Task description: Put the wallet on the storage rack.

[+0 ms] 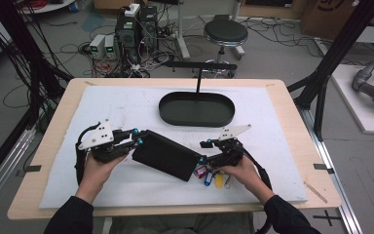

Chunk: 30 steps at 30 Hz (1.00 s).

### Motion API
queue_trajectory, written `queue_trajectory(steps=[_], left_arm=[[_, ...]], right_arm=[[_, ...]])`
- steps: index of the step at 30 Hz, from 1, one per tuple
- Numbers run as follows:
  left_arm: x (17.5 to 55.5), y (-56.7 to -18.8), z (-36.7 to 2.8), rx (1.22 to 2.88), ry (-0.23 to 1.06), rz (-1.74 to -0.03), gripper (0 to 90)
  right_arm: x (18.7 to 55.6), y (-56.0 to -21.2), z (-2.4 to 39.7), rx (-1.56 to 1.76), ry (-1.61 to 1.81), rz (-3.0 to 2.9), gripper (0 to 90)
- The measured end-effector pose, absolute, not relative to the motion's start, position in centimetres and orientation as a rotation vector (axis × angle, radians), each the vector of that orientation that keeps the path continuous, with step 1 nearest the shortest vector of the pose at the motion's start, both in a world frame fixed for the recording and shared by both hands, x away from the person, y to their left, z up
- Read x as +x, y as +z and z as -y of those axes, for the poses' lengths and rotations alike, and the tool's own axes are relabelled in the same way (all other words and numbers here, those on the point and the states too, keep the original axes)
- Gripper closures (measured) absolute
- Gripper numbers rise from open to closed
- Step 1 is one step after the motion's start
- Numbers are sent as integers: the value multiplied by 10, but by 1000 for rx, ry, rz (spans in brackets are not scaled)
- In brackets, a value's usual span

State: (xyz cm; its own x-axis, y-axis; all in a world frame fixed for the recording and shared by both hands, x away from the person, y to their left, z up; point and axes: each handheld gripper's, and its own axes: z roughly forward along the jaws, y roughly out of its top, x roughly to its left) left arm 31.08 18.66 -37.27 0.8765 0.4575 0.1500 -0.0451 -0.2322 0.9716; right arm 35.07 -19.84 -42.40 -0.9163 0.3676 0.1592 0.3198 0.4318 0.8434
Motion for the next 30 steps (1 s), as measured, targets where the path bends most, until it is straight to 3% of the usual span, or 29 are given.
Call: queue_trajectory(steps=[3,10,12,13,15,18,20,21,22,23,27,30], left_arm=[[307,-371,-187,1742,476,-289,834],[305,-373,-193,1740,459,-292,832],[305,-376,-196,1747,458,-308,830],[305,-377,-198,1748,456,-316,830],[306,-380,-202,1753,452,-338,830],[308,-384,-208,1761,441,-362,834],[309,-386,-211,1761,438,-385,797],[310,-386,-212,1758,435,-404,680],[311,-385,-213,1757,430,-423,631],[312,-385,-214,1755,416,-428,631],[316,-382,-214,1760,359,-464,443],[319,-378,-211,1767,283,-430,363]], right_arm=[[351,-426,191,627,1497,-2673,378],[350,-431,181,526,1472,-2772,557],[352,-428,187,498,1533,-2785,674],[352,-428,187,498,1533,-2785,674],[349,-424,189,429,1586,-2794,760],[345,-421,188,384,1591,-2787,774],[342,-420,187,349,1596,-2777,781],[340,-418,188,326,1592,-2768,784],[339,-417,189,313,1594,-2761,785],[339,-417,189,313,1594,-2761,785],[338,-412,193,277,1585,-2740,787],[335,-404,197,250,1592,-2722,787]])
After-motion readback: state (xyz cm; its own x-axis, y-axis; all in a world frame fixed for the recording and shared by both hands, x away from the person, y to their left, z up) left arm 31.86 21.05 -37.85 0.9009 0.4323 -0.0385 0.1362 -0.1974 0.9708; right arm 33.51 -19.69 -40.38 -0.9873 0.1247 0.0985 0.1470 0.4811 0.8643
